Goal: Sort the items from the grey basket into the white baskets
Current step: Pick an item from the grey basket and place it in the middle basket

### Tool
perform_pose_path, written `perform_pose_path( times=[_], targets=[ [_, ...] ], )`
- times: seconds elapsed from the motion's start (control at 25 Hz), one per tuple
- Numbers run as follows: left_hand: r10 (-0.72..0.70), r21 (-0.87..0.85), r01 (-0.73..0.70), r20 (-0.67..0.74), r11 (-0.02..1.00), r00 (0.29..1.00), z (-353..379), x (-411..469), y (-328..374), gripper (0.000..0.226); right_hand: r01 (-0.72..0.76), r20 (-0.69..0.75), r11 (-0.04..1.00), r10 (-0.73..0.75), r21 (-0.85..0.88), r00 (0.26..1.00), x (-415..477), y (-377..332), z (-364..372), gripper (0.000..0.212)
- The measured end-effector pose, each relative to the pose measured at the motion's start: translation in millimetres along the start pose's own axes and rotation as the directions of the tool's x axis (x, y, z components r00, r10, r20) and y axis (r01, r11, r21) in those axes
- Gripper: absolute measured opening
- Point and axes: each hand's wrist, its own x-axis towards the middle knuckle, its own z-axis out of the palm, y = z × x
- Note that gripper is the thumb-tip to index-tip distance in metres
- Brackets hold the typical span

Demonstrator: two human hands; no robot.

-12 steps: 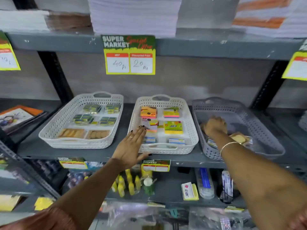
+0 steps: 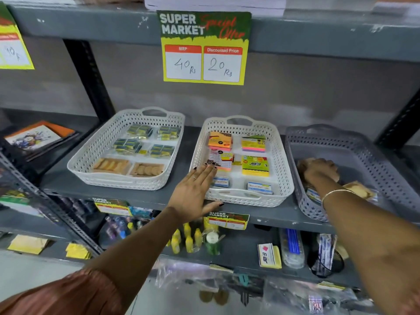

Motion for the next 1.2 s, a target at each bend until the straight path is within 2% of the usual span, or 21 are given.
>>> perform_pose_path(
  times=[0.16,0.28,0.36,0.44,0.56,0.68,0.76,0.84,0.96,1.08,1.2],
  targets=[
    [-0.01,0.008,0.01,0.002,1.0,1.0,-0.9,0.7,-0.7,0.085,-0.001,-0.071,0.997,0.006,0.077,0.997,8.6,-16.0,-26.7,0.048],
    [-0.009,0.015,0.008,0.027,1.0,1.0,-2.5,-0.2,-1.1,0.087,0.112,-0.146,0.982,-0.09,0.151,0.985,3.8,-44.2,-45.9,0.045],
    [0.046,0.0,-0.046,0.043,0.999,0.998,-8.1,-3.2,-7.7,0.085,0.258,-0.202,0.96,-0.233,0.106,0.951,-11.7,-74.9,-59.2,0.05],
    [0.036,-0.014,-0.037,-0.015,0.999,0.999,-16.1,-11.2,-27.1,0.086,0.365,-0.225,0.927,-0.339,0.084,0.913,-35.2,-114.1,-69.0,0.06],
    [-0.182,-0.002,0.183,-0.113,0.983,0.977,-31.3,-36.2,-83.7,0.086,0.494,-0.18,0.854,-0.466,0.166,0.866,-75.4,-188.0,-73.4,0.059],
    [-0.354,0.045,0.359,-0.09,0.932,0.931,-51.0,-73.7,-154.9,0.092,0.688,-0.064,0.712,-0.687,0.142,0.724,-129.3,-266.7,-64.2,0.051],
    [-0.427,0.085,0.43,-0.044,0.899,0.903,-59.4,-97.1,-196.8,0.097,0.766,-0.047,0.606,-0.777,0.215,0.628,-171.1,-305.9,-48.0,0.053],
    [-0.468,0.118,0.464,0.007,0.878,0.883,-61.2,-112.8,-223.5,0.102,0.776,-0.039,0.533,-0.816,0.338,0.577,-213.0,-329.9,-30.2,0.056],
    [-0.457,0.134,0.447,0.057,0.884,0.888,-50.5,-127.1,-246.3,0.109,0.805,0.061,0.48,-0.869,0.348,0.492,-260.3,-363.6,7.2,0.055],
    [-0.463,0.092,0.457,0.064,0.885,0.884,-38.3,-132.1,-250.7,0.112,0.836,0.121,0.472,-0.881,0.28,0.457,-290.4,-381.9,37.8,0.066],
    [-0.479,0.038,0.477,0.035,0.878,0.877,-34.5,-132.5,-247.4,0.113,0.834,0.131,0.469,-0.883,0.29,0.451,-301.0,-386.7,52.8,0.058]
  ],
)
